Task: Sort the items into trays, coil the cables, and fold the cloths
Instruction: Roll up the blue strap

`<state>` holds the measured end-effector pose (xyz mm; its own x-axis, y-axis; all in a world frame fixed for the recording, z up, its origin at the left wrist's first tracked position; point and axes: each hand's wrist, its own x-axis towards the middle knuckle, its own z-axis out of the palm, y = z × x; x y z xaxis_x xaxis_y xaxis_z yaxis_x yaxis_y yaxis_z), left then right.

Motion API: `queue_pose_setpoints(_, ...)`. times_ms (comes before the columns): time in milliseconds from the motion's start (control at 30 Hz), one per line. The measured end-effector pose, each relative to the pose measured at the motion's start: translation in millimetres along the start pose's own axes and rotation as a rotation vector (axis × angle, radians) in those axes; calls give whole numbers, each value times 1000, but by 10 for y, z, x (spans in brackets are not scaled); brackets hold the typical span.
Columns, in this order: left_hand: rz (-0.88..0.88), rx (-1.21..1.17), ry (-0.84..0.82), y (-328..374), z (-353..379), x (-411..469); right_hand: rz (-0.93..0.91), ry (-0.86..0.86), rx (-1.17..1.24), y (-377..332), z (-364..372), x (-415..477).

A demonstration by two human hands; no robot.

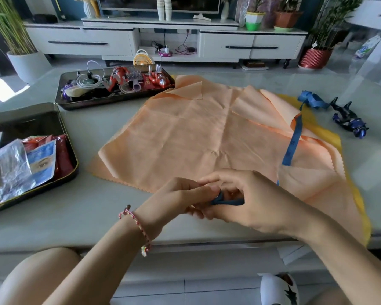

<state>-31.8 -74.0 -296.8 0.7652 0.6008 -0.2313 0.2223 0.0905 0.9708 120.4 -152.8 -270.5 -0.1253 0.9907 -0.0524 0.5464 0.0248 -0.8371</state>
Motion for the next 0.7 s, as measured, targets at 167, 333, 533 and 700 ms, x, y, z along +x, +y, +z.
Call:
queue_pose_setpoints(167,-22,-91,19,28,-18,-14,-23,-6,104,-12,-41,-21)
queue_pose_setpoints(333,17,-133,72,13,66,-4,-54,338,-327,34,78,-1)
queue_pose_setpoints(533,30,41,62,2,9,-11,-13,207,-223,45,78,14)
queue_pose_setpoints(700,39,202,-46,70,-97,-84,22,-55,34,27,-45,-39)
